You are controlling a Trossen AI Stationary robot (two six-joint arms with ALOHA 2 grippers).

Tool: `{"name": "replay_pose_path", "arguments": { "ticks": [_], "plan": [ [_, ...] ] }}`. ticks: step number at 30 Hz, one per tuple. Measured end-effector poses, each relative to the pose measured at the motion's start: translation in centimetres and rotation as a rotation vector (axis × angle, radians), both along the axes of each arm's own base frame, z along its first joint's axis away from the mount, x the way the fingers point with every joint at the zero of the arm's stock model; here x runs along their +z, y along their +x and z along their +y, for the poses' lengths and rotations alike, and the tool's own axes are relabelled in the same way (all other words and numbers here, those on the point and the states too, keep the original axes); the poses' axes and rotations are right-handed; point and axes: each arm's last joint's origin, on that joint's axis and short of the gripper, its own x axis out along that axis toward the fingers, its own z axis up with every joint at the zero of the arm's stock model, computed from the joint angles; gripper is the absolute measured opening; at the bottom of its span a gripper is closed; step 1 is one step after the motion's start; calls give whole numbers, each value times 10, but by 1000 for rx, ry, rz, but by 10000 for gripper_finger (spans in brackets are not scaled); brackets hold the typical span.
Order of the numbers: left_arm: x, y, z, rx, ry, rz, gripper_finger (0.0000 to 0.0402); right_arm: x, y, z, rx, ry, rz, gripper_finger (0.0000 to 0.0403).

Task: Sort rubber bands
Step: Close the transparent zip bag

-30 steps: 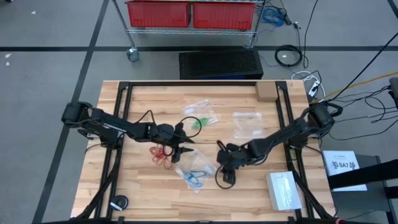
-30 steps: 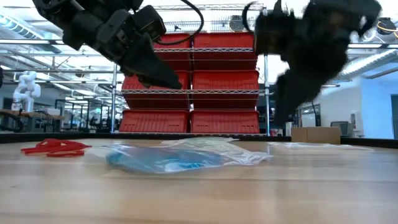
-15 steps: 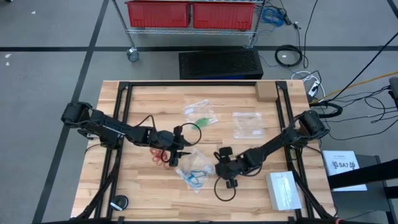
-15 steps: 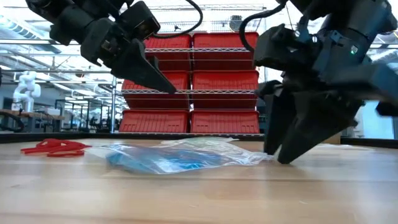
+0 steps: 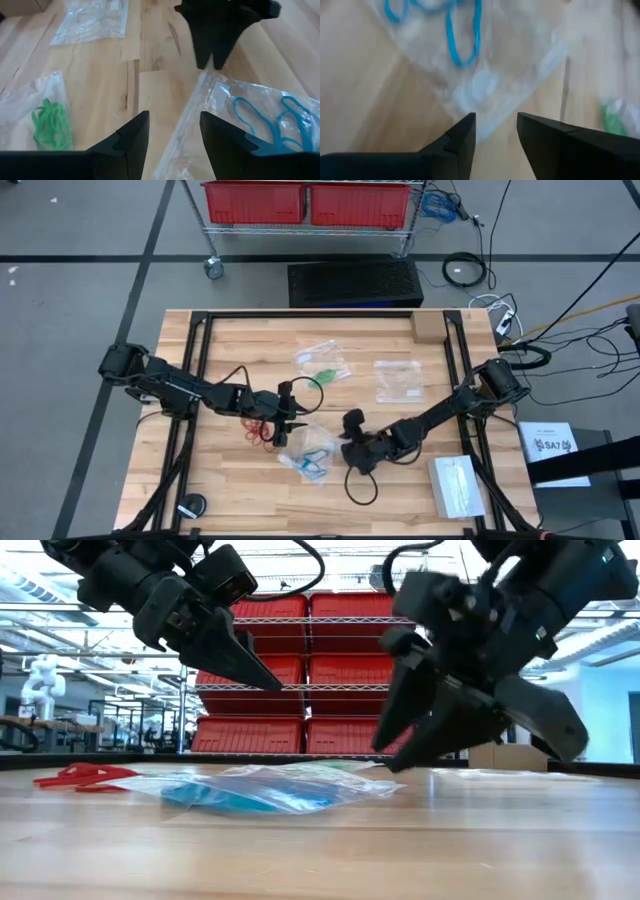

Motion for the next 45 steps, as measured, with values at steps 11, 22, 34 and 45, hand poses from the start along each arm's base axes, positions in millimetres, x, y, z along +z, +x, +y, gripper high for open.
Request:
{"name": "replay_pose_path", "arguments": {
  "ticks": [11,22,34,45],
  "plan": [
    [-20,-19,-16,-114,-110,285,155,-7,-9,-1,-151,190,96,136],
    [-55,-7,-14,-96,-63,362,42,-9,-16,0,-219,315,178,84],
    [-62,48,14,-86,141,233,10,9,-20,4,-189,492,206,7],
    [-30,92,60,-39,300,100,9,22,-35,2,-232,374,216,63]
  ]
}}
